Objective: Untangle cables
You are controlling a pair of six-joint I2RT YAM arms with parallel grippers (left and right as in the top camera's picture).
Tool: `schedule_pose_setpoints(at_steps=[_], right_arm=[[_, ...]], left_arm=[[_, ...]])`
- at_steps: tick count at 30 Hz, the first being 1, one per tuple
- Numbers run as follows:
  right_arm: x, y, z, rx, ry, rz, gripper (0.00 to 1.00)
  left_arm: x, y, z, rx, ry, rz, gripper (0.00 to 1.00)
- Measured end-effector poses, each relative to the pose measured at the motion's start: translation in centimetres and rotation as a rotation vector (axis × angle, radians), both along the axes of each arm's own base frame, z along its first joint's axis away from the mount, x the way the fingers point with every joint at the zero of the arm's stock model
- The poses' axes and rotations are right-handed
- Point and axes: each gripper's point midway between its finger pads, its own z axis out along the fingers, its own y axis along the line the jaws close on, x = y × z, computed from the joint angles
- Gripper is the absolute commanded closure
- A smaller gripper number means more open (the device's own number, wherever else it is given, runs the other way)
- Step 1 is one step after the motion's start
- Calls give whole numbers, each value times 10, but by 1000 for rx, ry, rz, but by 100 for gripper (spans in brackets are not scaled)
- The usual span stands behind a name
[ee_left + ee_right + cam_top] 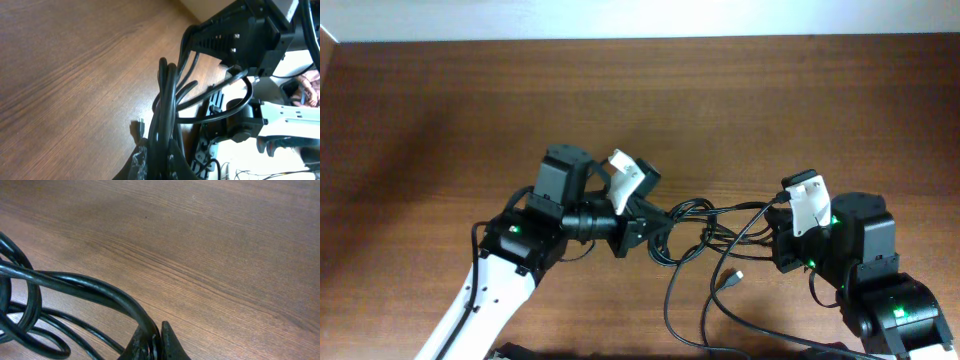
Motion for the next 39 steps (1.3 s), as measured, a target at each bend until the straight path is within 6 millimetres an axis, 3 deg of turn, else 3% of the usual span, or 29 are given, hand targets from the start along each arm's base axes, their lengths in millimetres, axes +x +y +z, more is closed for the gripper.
schedule_pose_setpoints(at_steps=[10,14,19,22,26,29,33,39], right_arm=[[-2,-1,-3,41,36,-55,96],[5,-59,-10,-106,34,-339,96],[6,-79,-7,-130,17,-473,96],[7,-79,-6,-110,13,-488,96],[16,-67,1,-44,-17,-452,96],[23,-48,10,39,-43,-375,96],[29,-22,24,148,-80,-257,96],[20,27,43,266,-114,37,96]], left_arm=[[4,17,7,-65,50,10,100],[23,43,0,-36,66,122,100],[24,45,-1,-27,59,127,100],[23,45,-2,-24,62,128,100],[23,46,-3,-17,61,127,97],[23,46,-4,-15,57,125,81],[24,47,-5,-4,52,132,49],[29,51,-10,29,39,159,34]])
